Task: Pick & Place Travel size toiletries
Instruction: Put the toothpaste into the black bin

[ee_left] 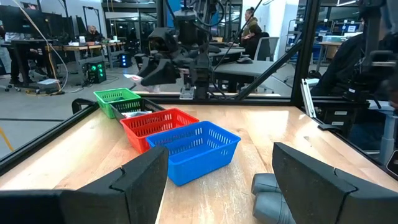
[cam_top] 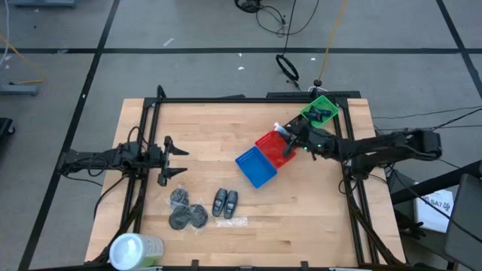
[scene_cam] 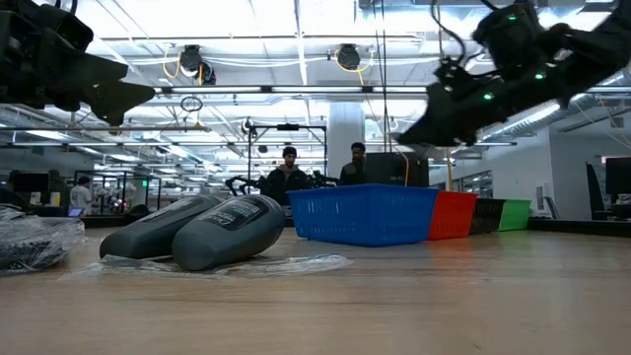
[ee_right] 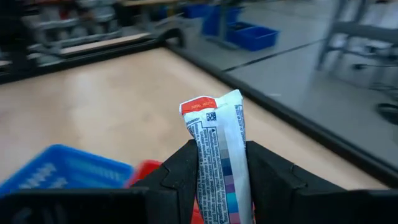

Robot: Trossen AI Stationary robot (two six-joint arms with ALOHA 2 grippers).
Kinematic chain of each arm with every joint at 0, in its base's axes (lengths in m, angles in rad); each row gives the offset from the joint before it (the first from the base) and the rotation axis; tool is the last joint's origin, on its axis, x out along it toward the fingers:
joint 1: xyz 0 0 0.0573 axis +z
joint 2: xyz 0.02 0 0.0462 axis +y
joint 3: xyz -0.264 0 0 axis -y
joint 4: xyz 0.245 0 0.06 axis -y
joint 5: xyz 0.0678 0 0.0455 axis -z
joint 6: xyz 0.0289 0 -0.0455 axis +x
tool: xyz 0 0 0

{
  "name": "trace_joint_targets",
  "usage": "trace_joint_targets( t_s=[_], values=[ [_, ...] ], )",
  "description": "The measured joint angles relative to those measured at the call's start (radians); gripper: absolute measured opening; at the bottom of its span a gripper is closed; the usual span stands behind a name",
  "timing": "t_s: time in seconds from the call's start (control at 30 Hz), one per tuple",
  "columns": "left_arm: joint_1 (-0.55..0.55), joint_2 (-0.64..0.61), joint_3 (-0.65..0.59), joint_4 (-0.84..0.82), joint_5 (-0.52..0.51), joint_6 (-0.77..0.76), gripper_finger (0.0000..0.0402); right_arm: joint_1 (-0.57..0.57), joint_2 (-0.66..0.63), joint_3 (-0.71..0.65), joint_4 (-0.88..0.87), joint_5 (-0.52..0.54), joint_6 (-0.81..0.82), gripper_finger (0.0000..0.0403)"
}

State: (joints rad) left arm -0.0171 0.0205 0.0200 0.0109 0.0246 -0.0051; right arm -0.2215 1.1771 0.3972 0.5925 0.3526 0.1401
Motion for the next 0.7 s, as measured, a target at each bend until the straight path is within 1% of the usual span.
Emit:
trace_joint_targets(
  t_s=[0.13,0.2,0.3,0.4,0.57,0.7],
  values=[
    [0.000,0.000,0.000,0.000,0.000,0.000,0.0283,-0.029,-0.123,-0.108,0.002,0.116,0.014,0.0116],
    [0.000,0.000,0.000,0.000,0.000,0.000,0.0283,-0.048,-0.171,-0.158,0.003,0.146,0.045,0.0116],
    [0.000,0.000,0.000,0.000,0.000,0.000,0.0283,-0.070,-0.227,-0.218,0.007,0.145,0.104,0.0116],
    [0.000,0.000,0.000,0.000,0.000,0.000,0.0283,-0.075,-0.259,-0.254,0.006,0.145,0.126,0.0116],
    [0.000,0.000,0.000,0.000,0.000,0.000,0.0283,-0.075,-0.272,-0.265,0.002,0.145,0.124,0.0116],
    [0.000,0.000,0.000,0.000,0.000,0.000,0.0283,-0.102,-0.272,-0.260,-0.002,0.144,0.112,0.0116]
  ],
)
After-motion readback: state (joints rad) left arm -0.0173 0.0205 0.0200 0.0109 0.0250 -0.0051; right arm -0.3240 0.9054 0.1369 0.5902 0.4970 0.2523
